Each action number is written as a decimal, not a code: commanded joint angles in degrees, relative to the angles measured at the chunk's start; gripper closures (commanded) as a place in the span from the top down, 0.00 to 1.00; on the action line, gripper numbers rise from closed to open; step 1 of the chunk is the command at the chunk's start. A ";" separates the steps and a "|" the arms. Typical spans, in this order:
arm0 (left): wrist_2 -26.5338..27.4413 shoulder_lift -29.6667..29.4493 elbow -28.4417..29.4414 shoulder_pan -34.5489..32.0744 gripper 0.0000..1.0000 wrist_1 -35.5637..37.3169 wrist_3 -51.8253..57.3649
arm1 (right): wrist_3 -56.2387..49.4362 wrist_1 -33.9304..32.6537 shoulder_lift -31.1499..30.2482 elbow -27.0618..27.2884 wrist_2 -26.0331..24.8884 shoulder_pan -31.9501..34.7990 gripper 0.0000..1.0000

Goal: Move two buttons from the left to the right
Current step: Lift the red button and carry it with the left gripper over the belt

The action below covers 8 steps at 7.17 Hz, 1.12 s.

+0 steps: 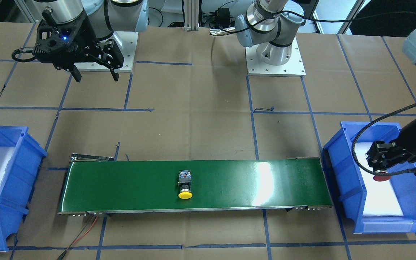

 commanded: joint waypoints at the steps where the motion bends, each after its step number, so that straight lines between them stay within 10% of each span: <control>1: -0.04 0.50 -1.97 -5.27 0.09 0.01 -6.80 | 0.00 0.34 0.00 0.58 -0.01 0.00 1.00; 8: 0.04 -1.86 -14.87 -8.10 0.09 17.54 -11.66 | -0.26 0.08 0.00 0.15 -1.15 -0.18 1.00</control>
